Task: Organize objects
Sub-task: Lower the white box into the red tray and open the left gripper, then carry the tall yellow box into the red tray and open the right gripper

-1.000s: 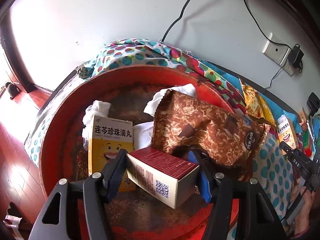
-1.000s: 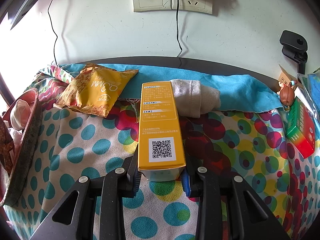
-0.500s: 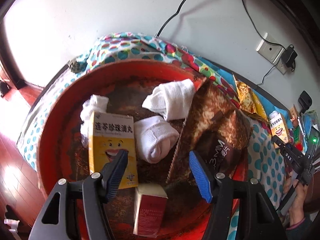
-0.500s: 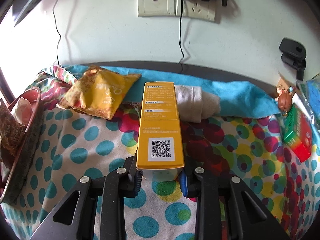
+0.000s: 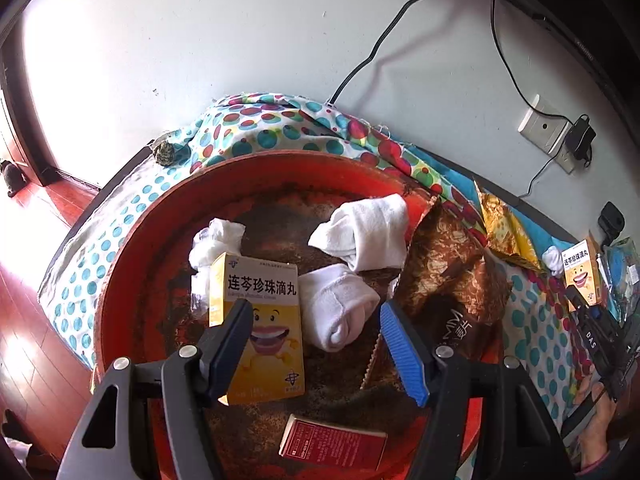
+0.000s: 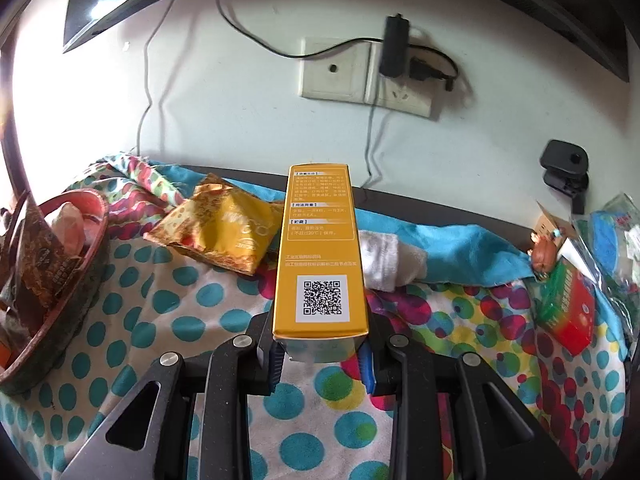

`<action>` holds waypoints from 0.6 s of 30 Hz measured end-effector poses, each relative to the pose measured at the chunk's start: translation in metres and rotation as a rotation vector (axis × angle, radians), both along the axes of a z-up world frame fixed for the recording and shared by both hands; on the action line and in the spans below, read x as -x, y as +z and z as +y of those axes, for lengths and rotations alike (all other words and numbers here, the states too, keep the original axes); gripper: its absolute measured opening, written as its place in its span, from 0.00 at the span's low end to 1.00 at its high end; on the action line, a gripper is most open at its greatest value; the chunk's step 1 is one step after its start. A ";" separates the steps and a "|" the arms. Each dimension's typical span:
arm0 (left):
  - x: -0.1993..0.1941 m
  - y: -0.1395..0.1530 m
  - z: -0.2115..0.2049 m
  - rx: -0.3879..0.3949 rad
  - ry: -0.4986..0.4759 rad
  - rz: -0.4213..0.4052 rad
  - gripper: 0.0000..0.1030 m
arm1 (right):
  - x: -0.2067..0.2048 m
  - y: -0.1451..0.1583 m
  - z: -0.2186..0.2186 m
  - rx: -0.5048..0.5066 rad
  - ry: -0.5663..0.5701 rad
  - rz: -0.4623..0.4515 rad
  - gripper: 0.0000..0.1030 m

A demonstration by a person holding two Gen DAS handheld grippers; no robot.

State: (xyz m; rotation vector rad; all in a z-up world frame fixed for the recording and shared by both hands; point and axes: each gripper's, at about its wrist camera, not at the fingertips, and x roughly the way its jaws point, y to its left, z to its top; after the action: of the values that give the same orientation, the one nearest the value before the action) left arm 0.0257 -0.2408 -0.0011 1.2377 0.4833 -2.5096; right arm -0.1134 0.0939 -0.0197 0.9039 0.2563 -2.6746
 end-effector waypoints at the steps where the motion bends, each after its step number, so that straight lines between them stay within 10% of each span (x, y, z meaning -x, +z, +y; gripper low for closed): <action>1: 0.000 0.000 -0.001 -0.003 -0.001 0.003 0.66 | 0.000 0.002 -0.002 0.007 0.005 -0.011 0.27; 18: -0.032 0.022 -0.044 -0.011 0.098 0.112 0.66 | -0.115 0.067 -0.164 0.101 0.522 -0.013 0.27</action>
State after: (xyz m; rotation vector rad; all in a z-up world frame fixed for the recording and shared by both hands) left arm 0.0578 -0.2846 0.0213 1.0548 0.5708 -2.5050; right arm 0.0017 -0.0701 0.0470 0.7057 0.3034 -2.1779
